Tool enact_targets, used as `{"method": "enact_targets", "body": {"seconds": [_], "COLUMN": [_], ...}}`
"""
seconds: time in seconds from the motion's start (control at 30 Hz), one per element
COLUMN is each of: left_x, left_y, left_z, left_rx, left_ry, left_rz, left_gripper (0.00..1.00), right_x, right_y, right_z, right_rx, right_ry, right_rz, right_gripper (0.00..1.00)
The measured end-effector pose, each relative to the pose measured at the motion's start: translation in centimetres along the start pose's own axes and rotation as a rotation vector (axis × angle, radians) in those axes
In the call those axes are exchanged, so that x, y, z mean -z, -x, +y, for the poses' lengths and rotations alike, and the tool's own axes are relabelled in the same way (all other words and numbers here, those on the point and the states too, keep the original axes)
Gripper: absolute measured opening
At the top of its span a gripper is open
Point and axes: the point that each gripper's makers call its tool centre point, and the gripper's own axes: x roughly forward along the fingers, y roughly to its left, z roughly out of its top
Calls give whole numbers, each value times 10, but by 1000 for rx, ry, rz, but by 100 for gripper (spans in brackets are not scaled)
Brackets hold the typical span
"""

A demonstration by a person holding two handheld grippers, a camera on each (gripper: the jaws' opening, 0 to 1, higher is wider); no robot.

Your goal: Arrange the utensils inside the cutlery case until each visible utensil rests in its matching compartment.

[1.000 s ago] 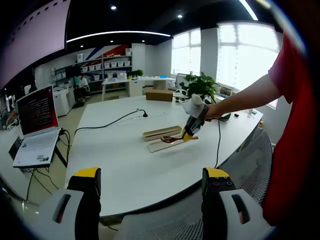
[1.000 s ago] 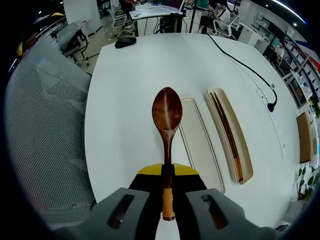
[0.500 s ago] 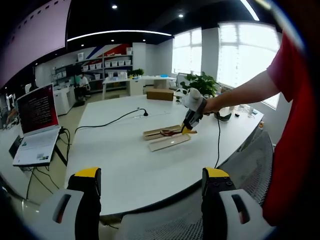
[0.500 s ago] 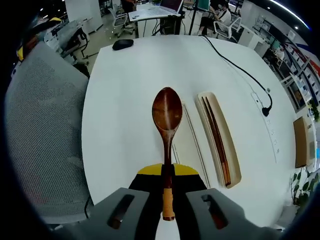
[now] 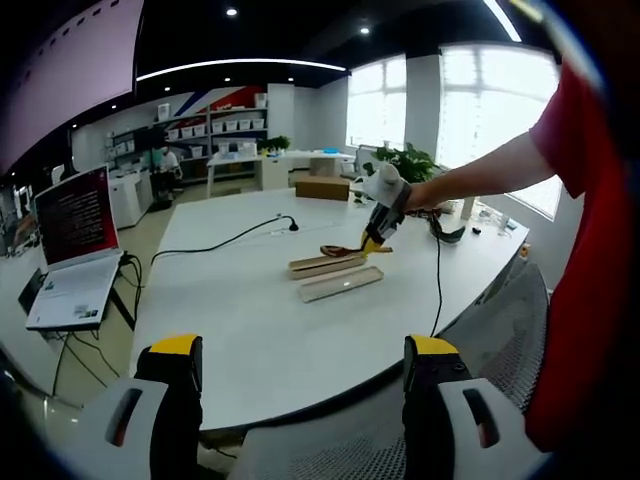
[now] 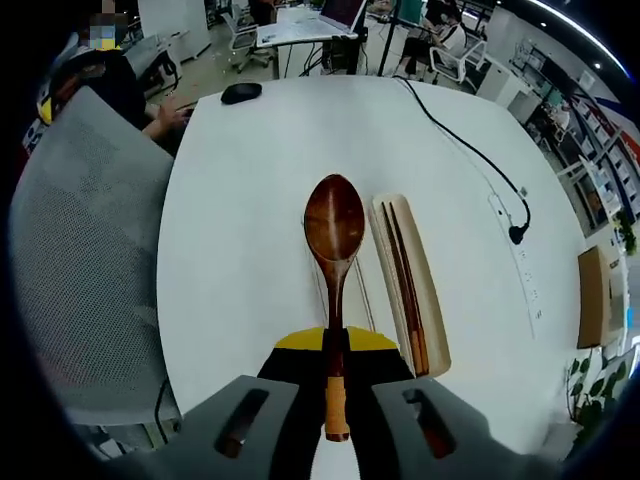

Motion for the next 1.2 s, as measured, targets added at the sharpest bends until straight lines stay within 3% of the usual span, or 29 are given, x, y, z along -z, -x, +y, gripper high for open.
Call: {"method": "enact_targets", "body": {"seconds": [0.8, 1.2], "left_x": [-1, 4], "left_y": [-6, -9], "left_z": [2, -1], "left_rx": [-2, -4], "left_ry": [5, 22], "left_rz": [9, 25], "left_gripper": [85, 85], "right_x": [-11, -14], "right_y": [26, 25], "right_z": [-50, -68], "right_rx": [23, 10], "right_ry": [74, 103], "right_rz": [32, 52], "right_gripper": [1, 1]}}
